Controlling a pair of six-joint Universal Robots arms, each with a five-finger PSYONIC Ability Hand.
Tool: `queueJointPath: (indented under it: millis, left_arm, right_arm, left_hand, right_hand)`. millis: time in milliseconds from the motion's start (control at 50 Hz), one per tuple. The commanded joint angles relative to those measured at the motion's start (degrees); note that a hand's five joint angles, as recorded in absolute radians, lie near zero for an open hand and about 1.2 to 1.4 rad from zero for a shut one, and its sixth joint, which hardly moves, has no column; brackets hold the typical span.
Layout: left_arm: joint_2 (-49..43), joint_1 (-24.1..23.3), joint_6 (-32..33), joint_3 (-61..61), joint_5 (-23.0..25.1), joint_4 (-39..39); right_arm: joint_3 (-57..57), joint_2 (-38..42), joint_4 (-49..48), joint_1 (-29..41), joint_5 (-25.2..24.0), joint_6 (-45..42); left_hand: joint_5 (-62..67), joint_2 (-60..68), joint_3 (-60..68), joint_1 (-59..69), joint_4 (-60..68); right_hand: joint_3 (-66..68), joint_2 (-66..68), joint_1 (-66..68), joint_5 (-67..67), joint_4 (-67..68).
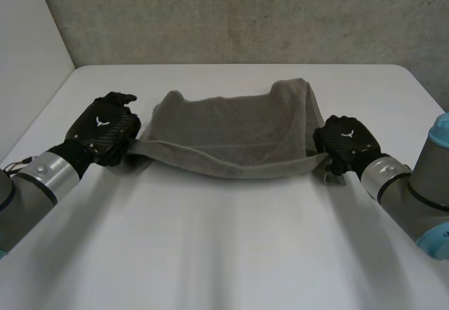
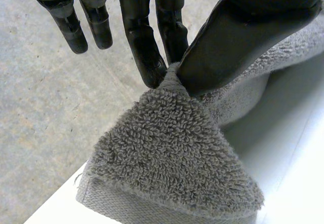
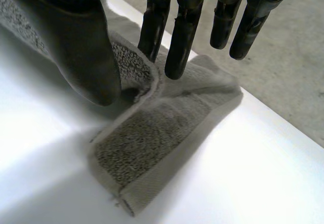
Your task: Fold the towel.
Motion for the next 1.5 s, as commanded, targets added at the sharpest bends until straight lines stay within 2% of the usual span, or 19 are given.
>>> queueJointPath:
  millis: [20,280,420,520,760,920,960,980,1020,1040,1060,1260,1280,1300,1320,1340,1360,1400,1500]
  left_arm:
    - [-0.23,1.25,0.0,0.0,0.04,0.07]
    - [0.12,1.87,-0.09,-0.09,-0.14,-0.11]
    - [0.12,1.96,-0.09,-0.09,-0.14,-0.19]
    - [0.12,1.96,-0.35,-0.09,-0.14,-0.19]
    - [0.91,2.31,-0.7,-0.09,-0.14,-0.63]
    - [1.09,2.4,-0.7,-0.09,-0.05,-2.04]
    - [1.09,2.4,-0.7,-0.09,-0.05,-2.04]
    - [1.09,2.4,-0.7,-0.09,-0.05,-2.04]
    - [1.0,2.4,-0.79,-0.09,-0.05,-2.13]
    - [1.0,2.4,-0.79,-0.09,-0.05,-2.13]
    - [1.0,2.4,-0.7,-0.09,-0.14,-2.13]
    - [-0.06,2.22,-0.7,-0.79,-0.14,-2.57]
    - [-0.14,1.96,-0.7,-1.06,-0.14,-3.09]
    - [-0.14,1.61,-0.53,-1.15,-0.14,-3.88]
    - [-0.14,1.61,-0.53,-1.15,-0.14,-3.88]
    - [-0.23,1.52,-0.44,-1.23,-0.05,-4.76]
    - [-0.23,1.52,-0.44,-1.23,-0.05,-4.76]
    - [-0.14,1.43,-0.53,-1.15,0.3,-5.73]
    - [0.38,1.52,-0.44,-0.88,0.3,-5.99]
  right_arm:
    - [-2.25,1.41,0.23,-1.54,0.49,5.02]
    - [-3.49,4.4,3.22,-0.76,-0.13,10.4]
    - [-3.93,5.11,4.8,-0.05,-0.31,19.09]
    - [-2.61,3.97,5.51,0.21,-0.3,19.19]
    - [-2.7,6.42,2.96,2.32,-0.22,19.1]
    - [-6.47,11.43,-0.21,4.08,1.01,19.1]
    - [-8.31,13.01,-0.29,4.43,2.59,19.1]
    - [-8.32,13.02,-0.29,4.43,2.6,19.1]
    - [-9.81,13.89,-0.29,4.52,4.35,18.66]
    - [-9.81,13.89,-0.29,4.52,4.35,18.66]
    - [-9.99,13.72,-0.29,4.52,4.88,18.22]
    - [-5.86,4.75,0.5,2.41,4.35,14.88]
    - [-4.73,3.54,0.58,2.15,4.09,14.01]
    - [-3.93,2.83,0.67,2.06,4.0,13.13]
    - [-3.93,2.82,0.67,2.06,4.0,13.12]
    - [-3.4,2.56,0.67,2.06,4.0,12.25]
    - [-3.4,2.56,0.67,2.06,4.0,12.24]
    - [-3.05,2.56,0.76,2.06,4.0,10.4]
    - [-2.78,2.73,0.76,2.06,3.83,8.55]
  left_hand:
    - [4.34,3.98,-2.91,7.77,-3.35]
    - [4.34,3.98,-2.91,7.77,-3.35]
    - [4.34,3.98,-2.91,7.77,-3.35]
    - [4.34,3.98,-2.91,7.77,-3.35]
    - [4.34,3.98,-2.91,7.77,-3.35]
    - [4.34,3.98,-2.91,7.77,-3.35]
    - [4.34,3.98,-2.91,7.77,-3.35]
    - [4.34,3.98,-2.91,7.77,-3.35]
    - [4.34,3.98,-2.91,7.77,-3.35]
    - [4.34,3.98,-2.91,7.77,-3.35]
    - [4.34,3.98,-2.91,7.77,-3.35]
    - [4.34,3.98,-2.91,7.77,-3.35]
    - [2.86,2.5,-2.91,6.29,-3.35]
    - [-10.97,-11.33,-2.91,-7.55,-3.35]
    - [-11.11,-11.47,-2.91,-7.68,-3.35]
    - [-23.1,-23.46,-2.91,-19.68,-3.35]
    - [-23.22,-23.58,-2.91,-19.8,-3.35]
    - [-38.14,-38.5,-2.91,-34.72,-3.35]
    - [-46.75,-47.11,-2.91,-43.33,-3.35]
  right_hand:
    - [-2.41,-0.08,0.54,1.0,-4.37]
    - [-2.41,-5.79,-5.17,-4.71,-4.37]
    - [-2.41,-14.01,-13.39,-12.93,-4.37]
    - [-2.41,-18.4,-17.78,-17.32,-4.37]
    - [-2.41,-14.71,-14.09,-13.63,-4.37]
    - [-2.41,-8.32,-7.69,-7.23,-4.37]
    - [-2.41,2.39,3.01,3.47,-4.37]
    - [-2.41,2.45,3.07,3.53,-4.37]
    - [-2.41,22.85,23.47,23.93,-4.37]
    - [-2.41,22.97,23.59,24.05,-4.37]
    - [-2.41,32.07,32.69,33.15,-4.37]
    - [-2.41,32.16,32.78,33.25,-4.37]
    - [-2.41,32.16,32.78,33.25,-4.37]
    - [-2.41,32.16,32.78,33.25,-4.37]
    - [-2.41,32.16,32.78,33.25,-4.37]
    - [-2.41,32.16,32.78,33.25,-4.37]
    - [-2.41,32.16,32.78,33.25,-4.37]
    - [-2.41,32.16,32.78,33.25,-4.37]
    - [-2.41,32.16,32.78,33.25,-4.37]
